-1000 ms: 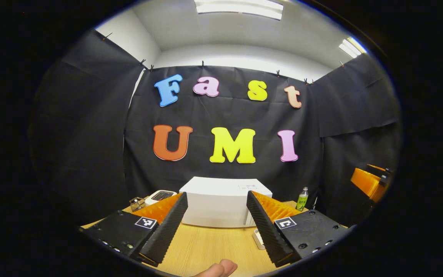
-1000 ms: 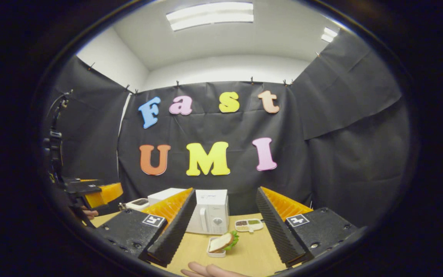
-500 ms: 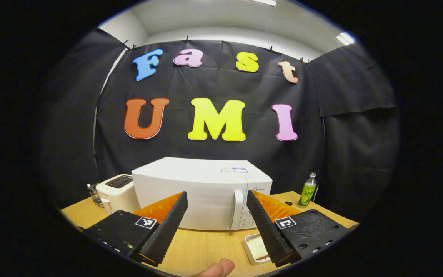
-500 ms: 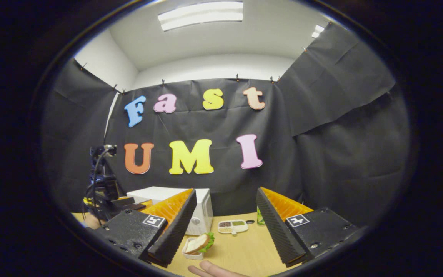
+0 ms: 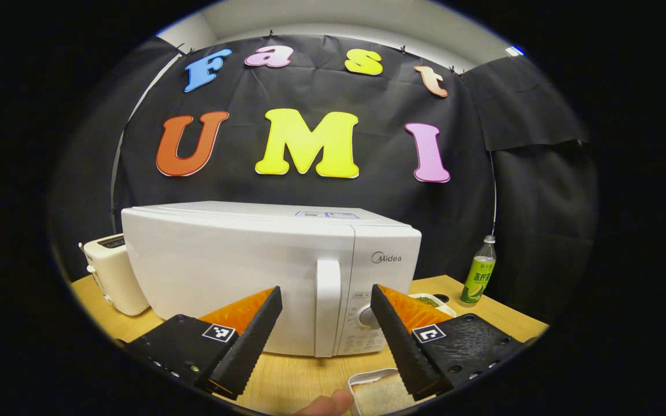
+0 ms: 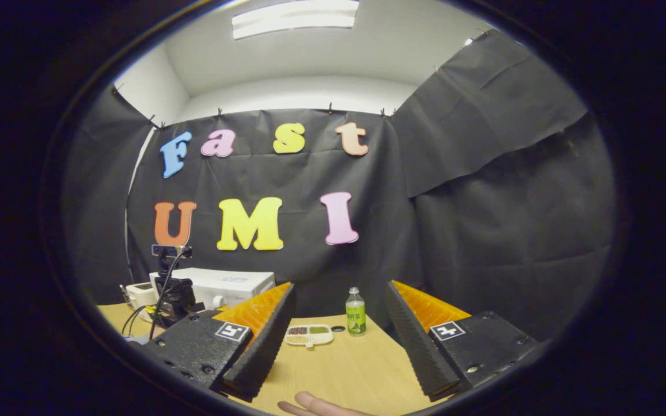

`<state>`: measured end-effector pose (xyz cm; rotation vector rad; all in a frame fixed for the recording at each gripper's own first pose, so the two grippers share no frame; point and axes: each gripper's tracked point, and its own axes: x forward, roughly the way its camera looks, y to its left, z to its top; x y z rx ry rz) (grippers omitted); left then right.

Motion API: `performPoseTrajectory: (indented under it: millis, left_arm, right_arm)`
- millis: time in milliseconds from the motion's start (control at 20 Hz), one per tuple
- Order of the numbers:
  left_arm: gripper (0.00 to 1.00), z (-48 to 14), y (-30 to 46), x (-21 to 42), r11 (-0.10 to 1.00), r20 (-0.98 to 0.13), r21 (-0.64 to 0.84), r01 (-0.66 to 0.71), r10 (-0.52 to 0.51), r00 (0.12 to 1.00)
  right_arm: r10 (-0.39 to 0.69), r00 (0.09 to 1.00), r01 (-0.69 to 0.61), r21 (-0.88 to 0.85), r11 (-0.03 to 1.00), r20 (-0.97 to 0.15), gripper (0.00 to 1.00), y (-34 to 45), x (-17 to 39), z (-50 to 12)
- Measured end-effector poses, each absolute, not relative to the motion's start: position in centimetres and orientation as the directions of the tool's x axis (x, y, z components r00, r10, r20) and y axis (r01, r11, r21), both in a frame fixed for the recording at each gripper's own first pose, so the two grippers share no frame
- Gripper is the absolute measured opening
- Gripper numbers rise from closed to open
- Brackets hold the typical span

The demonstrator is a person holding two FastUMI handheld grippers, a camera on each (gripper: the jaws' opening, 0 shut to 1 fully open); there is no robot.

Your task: Open the microwave oven with the left hand, put the food in, and close the microwave oven.

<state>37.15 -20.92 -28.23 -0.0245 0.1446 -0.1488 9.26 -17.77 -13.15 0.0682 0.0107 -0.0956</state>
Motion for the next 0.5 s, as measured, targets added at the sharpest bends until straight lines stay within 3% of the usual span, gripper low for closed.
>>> performPoseTrajectory:
  millis: [50,100,150,200,250,300,350,400,450,500]
  left_arm:
    - [0.95,-28.3,-21.1,37.7,0.988,-0.124,-0.042,0.148,-0.152,0.981]
    - [0.88,-28.7,-21.9,38.2,0.982,-0.127,-0.069,0.174,-0.182,0.975]
    - [0.72,-29.2,-22.3,38.4,0.978,-0.136,-0.094,0.185,-0.197,0.971]
    - [0.55,-28.9,-21.7,38.7,0.984,-0.125,-0.078,0.159,-0.168,0.978]
    - [0.69,-28.9,-21.1,39.2,0.989,-0.116,-0.05,0.137,-0.142,0.983]
    - [0.7,-29.3,-20.4,39.9,0.993,-0.127,-0.015,0.115,-0.116,0.985]
    - [0.53,-30.0,-19.9,40.6,0.994,-0.15,0.0,0.109,-0.108,0.983]
    - [0.55,-29.3,-20.3,40.1,0.993,-0.126,0.007,0.117,-0.116,0.985]
    - [0.47,-29.2,-20.9,39.6,0.989,-0.152,0.003,0.151,-0.149,0.977]
    - [0.23,-29.8,-20.9,40.1,0.99,-0.144,-0.006,0.143,-0.142,0.979]
  right_arm:
    - [-0.095,0.995,0.097,0.075,0.992,-0.033,0.99,-18.3,9.4,-13.9]
    - [-0.099,0.994,0.102,0.077,0.992,-0.043,0.91,-18.7,9.5,-14.4]
    - [-0.107,0.993,0.111,0.076,0.991,-0.05,0.99,-19.2,9.7,-14.8]
    - [-0.115,0.992,0.119,0.073,0.99,-0.052,0.99,-19.6,9.7,-15.0]
    - [-0.121,0.991,0.124,0.069,0.99,-0.057,0.99,-19.8,9.5,-15.3]
    - [-0.12,0.991,0.125,0.068,0.99,-0.065,0.99,-19.8,9.4,-15.6]
    - [-0.117,0.99,0.122,0.066,0.99,-0.073,0.99,-19.7,9.4,-15.8]
    - [-0.116,0.99,0.121,0.062,0.991,-0.077,0.99,-19.6,9.3,-15.9]
    - [-0.117,0.99,0.122,0.059,0.991,-0.076,0.99,-19.7,9.3,-15.9]
    - [-0.117,0.99,0.122,0.061,0.991,-0.073,0.98,-19.7,9.3,-15.7]
